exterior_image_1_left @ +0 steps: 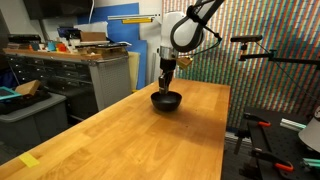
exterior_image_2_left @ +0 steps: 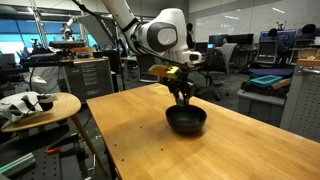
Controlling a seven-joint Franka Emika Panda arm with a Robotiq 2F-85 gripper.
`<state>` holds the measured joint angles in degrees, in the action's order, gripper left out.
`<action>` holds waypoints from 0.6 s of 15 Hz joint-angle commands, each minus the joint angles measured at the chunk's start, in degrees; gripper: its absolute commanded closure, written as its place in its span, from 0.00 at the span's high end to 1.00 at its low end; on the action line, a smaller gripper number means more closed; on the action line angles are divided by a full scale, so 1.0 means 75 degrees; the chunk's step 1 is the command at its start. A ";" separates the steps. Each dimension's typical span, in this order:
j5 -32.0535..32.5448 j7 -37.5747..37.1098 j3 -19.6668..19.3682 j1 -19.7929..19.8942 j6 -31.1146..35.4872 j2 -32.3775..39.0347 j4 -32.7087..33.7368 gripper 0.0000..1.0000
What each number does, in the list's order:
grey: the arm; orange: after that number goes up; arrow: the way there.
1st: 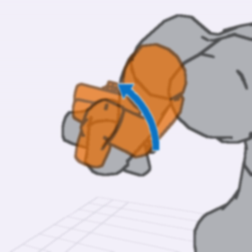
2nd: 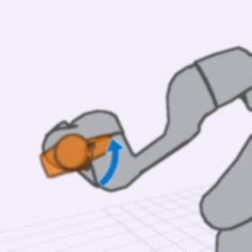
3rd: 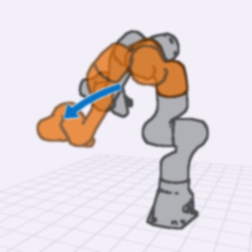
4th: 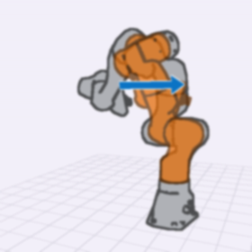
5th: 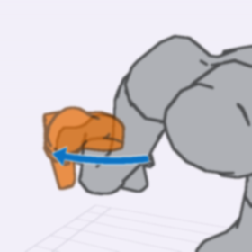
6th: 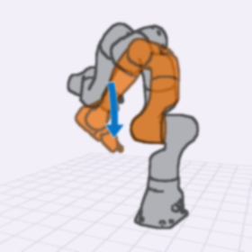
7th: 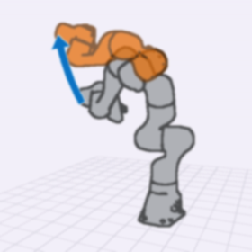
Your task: Pick up the object and put in the bowl
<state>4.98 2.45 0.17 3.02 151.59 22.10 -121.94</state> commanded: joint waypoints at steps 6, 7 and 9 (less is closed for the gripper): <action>-0.0346 0.0117 0.0064 0.0069 0.1121 0.0811 -0.0109 0.21; -0.0363 0.0118 0.0059 0.0074 0.1160 0.0888 -0.0116 0.21; -0.0387 0.0115 0.0053 0.0090 0.1195 0.0996 -0.0100 0.21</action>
<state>3.64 2.43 0.19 3.11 159.07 28.75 -122.78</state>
